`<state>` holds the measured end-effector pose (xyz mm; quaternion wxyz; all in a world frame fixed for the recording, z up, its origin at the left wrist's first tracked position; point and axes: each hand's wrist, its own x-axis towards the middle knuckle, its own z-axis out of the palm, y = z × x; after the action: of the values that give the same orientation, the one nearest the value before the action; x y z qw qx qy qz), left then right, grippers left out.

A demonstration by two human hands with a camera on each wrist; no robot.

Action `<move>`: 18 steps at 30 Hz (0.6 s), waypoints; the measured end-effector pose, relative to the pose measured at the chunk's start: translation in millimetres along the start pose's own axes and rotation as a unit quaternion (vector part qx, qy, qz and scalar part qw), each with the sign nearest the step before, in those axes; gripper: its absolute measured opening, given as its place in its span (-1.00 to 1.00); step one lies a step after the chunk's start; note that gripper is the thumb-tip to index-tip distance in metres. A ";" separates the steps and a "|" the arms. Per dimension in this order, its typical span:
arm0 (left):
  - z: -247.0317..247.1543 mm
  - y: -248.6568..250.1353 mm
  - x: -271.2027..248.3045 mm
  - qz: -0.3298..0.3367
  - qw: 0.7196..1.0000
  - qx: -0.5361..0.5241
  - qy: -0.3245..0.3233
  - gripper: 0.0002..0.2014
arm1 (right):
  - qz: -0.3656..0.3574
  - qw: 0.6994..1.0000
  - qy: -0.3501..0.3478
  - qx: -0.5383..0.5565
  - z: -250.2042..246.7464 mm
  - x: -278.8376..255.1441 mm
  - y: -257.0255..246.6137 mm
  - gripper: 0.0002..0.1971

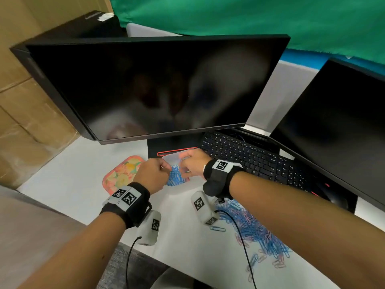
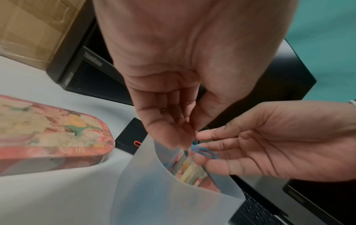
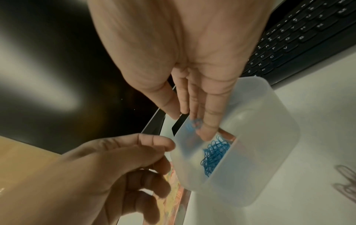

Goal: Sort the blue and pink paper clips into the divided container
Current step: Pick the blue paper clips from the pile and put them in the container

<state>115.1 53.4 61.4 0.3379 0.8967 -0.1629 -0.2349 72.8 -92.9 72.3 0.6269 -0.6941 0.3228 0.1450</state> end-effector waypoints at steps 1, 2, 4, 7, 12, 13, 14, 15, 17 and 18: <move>1.4 1.0 -2.9 0.008 1.000 0.006 -0.007 -0.81 | -0.002 1.000 0.001 -0.011 -2.1 -1.0 0.6 -0.63; 3.4 2.3 -5.8 0.017 1.000 0.015 -0.016 -0.80 | -0.008 1.000 0.004 -0.023 -5.8 -2.6 2.1 -0.62; 11.1 4.8 -10.3 0.043 0.998 0.036 -0.037 -0.79 | -0.024 0.999 0.016 -0.026 -17.0 -10.3 7.0 -0.63; 30.4 9.6 -18.4 0.107 0.986 0.087 -0.095 -0.81 | -0.062 0.997 0.032 -0.043 -42.9 -29.4 27.0 -0.72; 76.1 13.2 -31.2 0.178 0.956 0.131 -0.191 -0.84 | -0.066 0.973 0.094 -0.202 -94.7 -72.3 99.9 -0.74; 85.7 14.4 -32.4 0.194 0.949 0.150 -0.198 -0.82 | -0.064 0.968 0.104 -0.218 -102.3 -80.9 115.3 -0.72; 95.0 15.5 -34.1 0.213 0.940 0.173 -0.205 -0.79 | -0.057 0.964 0.113 -0.233 -109.3 -89.8 130.5 -0.72; 103.9 16.5 -36.1 0.233 0.928 0.197 -0.214 -0.75 | -0.050 0.960 0.117 -0.251 -115.5 -98.5 145.1 -0.75; 120.5 18.3 -41.9 0.281 0.896 0.248 -0.238 -0.64 | -0.036 0.938 0.116 -0.323 -126.0 -113.7 172.9 -0.77; 127.8 19.1 -44.7 0.306 0.877 0.275 -0.248 -0.58 | -0.037 0.921 0.109 -0.373 -129.3 -120.7 184.6 -0.73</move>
<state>7.2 -7.8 3.9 0.0808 0.7710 -0.5661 -0.2803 -160.2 -186.4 24.3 0.2887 -0.9005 0.2859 0.1549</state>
